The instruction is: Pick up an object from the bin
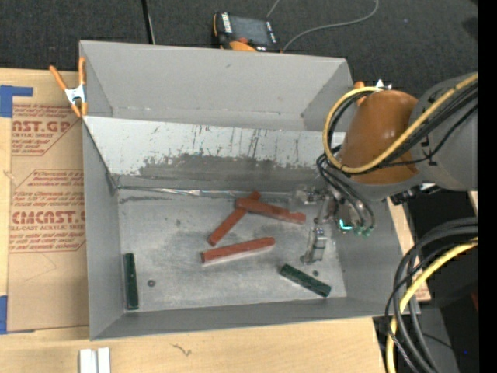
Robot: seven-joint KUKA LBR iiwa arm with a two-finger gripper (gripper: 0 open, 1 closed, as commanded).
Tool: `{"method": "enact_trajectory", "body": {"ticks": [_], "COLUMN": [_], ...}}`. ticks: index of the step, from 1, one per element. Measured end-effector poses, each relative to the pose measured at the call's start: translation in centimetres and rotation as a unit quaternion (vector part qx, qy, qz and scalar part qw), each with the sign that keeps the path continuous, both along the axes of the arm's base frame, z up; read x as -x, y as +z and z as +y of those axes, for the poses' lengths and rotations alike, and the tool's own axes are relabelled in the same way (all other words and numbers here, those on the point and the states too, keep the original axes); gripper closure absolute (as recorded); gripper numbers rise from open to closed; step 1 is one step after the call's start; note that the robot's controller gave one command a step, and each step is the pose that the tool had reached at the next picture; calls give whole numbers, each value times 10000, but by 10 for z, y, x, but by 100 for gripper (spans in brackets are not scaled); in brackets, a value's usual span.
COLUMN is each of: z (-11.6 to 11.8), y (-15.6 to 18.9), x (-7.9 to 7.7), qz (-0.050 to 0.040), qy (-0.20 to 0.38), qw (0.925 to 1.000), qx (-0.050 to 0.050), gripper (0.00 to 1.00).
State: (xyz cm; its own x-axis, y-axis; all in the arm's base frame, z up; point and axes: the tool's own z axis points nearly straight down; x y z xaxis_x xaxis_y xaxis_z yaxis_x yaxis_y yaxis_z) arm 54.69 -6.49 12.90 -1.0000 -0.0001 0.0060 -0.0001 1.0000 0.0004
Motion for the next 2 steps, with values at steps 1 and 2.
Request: {"method": "enact_trajectory", "body": {"ticks": [1, 2], "z": [115, 115], "y": [-59, -29], "x": [19, 48], "qz": [-55, -27], "qy": [-214, -1035], "qw": [9998, 9946], "qx": [-18, 0], "gripper": [0, 0]}}
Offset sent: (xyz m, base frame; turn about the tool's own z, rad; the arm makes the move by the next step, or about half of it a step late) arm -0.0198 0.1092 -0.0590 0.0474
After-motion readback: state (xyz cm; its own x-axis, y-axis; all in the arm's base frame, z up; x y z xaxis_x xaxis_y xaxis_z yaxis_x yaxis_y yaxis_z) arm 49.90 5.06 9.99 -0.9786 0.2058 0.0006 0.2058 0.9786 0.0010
